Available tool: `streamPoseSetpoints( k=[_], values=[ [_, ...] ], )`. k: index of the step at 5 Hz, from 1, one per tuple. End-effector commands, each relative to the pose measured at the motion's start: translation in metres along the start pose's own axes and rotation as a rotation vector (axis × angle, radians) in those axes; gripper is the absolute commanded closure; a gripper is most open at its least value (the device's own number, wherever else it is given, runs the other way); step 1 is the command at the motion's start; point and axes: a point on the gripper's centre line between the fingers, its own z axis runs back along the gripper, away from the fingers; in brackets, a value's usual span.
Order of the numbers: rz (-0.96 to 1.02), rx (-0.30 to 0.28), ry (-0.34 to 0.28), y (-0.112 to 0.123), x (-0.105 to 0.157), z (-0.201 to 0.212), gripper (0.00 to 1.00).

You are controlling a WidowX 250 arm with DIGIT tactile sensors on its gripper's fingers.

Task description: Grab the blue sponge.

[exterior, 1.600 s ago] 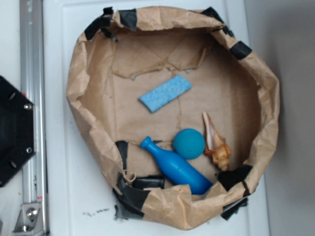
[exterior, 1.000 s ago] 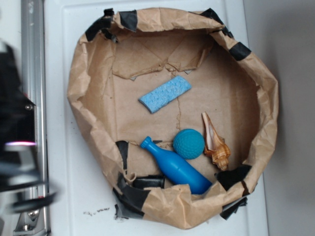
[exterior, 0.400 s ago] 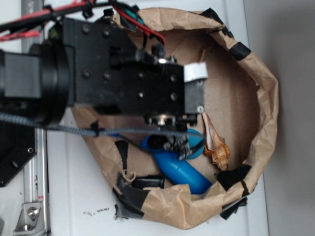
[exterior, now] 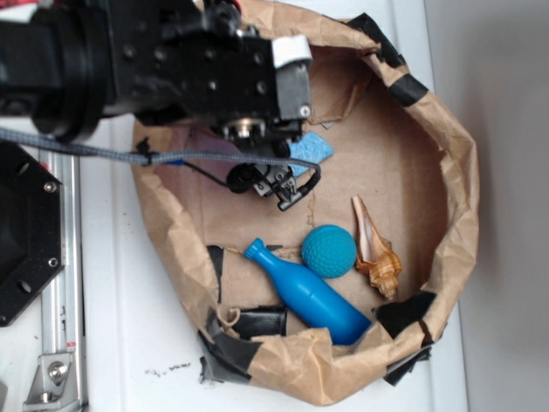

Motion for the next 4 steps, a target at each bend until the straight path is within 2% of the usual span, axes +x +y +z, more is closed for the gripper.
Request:
streamPoseSetpoints(
  k=[1, 4],
  values=[
    [0.075, -0.072, 0.067, -0.025, 0.023, -0.022, 0.0],
    [-0.056, -0.089, 0.107, -0.042, -0.005, -0.033, 0.0]
  ],
)
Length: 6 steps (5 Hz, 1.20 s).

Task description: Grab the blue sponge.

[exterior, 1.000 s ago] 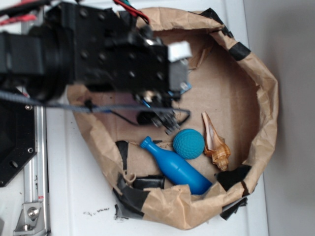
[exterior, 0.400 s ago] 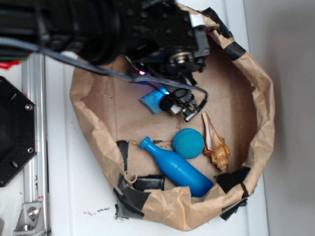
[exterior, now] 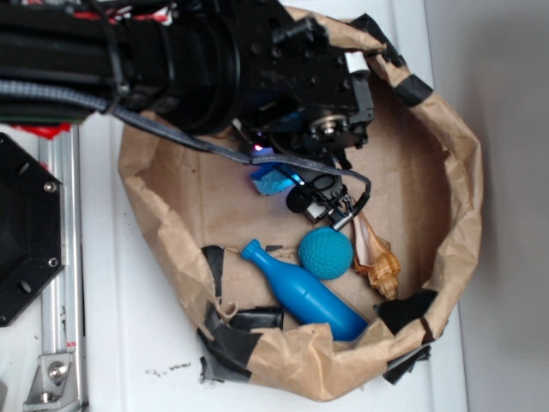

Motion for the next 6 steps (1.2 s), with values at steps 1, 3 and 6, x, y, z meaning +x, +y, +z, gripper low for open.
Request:
streamPoseSetpoints(
  k=[1, 3, 6],
  values=[
    [-0.113, 0.039, 0.013, -0.004, -0.012, -0.004, 0.0],
    [-0.157, 0.021, 0.014, -0.008, -0.008, -0.008, 1.0],
    [-0.384, 0.038, -0.083, -0.026, -0.009, 0.055, 1.0]
  ],
)
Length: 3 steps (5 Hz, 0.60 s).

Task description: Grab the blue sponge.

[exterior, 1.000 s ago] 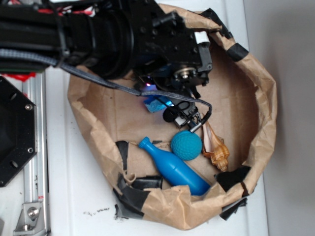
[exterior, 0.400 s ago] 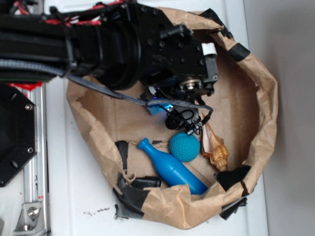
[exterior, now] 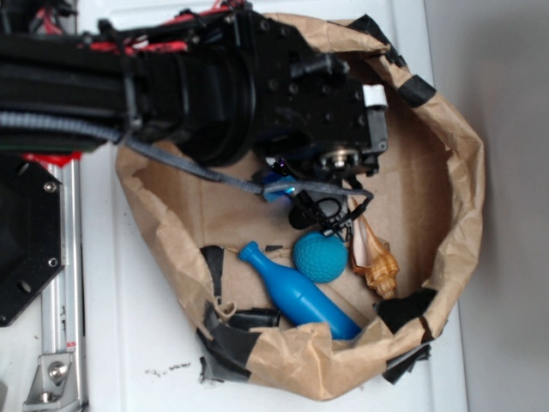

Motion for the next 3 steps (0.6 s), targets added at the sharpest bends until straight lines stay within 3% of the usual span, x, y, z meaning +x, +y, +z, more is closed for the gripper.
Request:
streamPoseSetpoints(
  k=[1, 2, 3],
  values=[
    [-0.321, -0.023, -0.044, 0.006, -0.019, 0.101, 1.0],
    [-0.367, -0.023, -0.1, 0.03, -0.028, 0.149, 1.0],
    [-0.464, 0.006, -0.072, 0.025, -0.02, 0.156, 1.0]
  ],
)
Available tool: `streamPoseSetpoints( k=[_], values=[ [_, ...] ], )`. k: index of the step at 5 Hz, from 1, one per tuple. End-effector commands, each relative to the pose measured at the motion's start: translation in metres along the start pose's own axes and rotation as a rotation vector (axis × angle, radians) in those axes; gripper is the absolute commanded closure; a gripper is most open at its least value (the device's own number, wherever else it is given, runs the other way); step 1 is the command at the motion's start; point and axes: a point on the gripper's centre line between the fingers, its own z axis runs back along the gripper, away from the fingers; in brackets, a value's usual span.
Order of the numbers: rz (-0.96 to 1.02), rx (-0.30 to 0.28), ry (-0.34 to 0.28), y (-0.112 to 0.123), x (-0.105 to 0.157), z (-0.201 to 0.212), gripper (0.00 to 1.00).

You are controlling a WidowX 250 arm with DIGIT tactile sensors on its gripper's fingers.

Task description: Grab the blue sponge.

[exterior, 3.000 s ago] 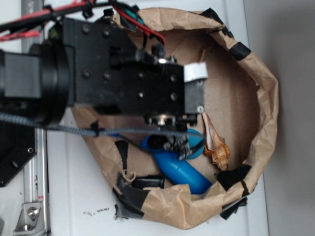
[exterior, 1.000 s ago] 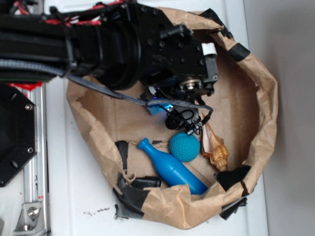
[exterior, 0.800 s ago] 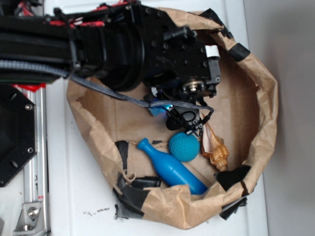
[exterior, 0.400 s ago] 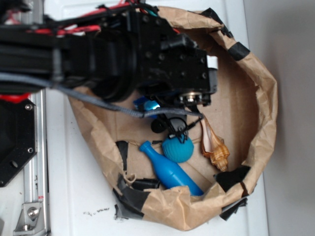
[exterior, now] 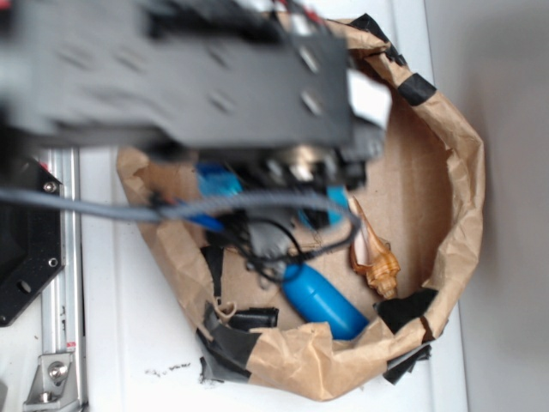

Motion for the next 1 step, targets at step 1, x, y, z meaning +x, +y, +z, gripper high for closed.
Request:
streamPoseSetpoints(
  k=[1],
  values=[
    [-0.048, 0.024, 0.001, 0.0126, 0.0171, 0.0099, 1.0]
  ],
)
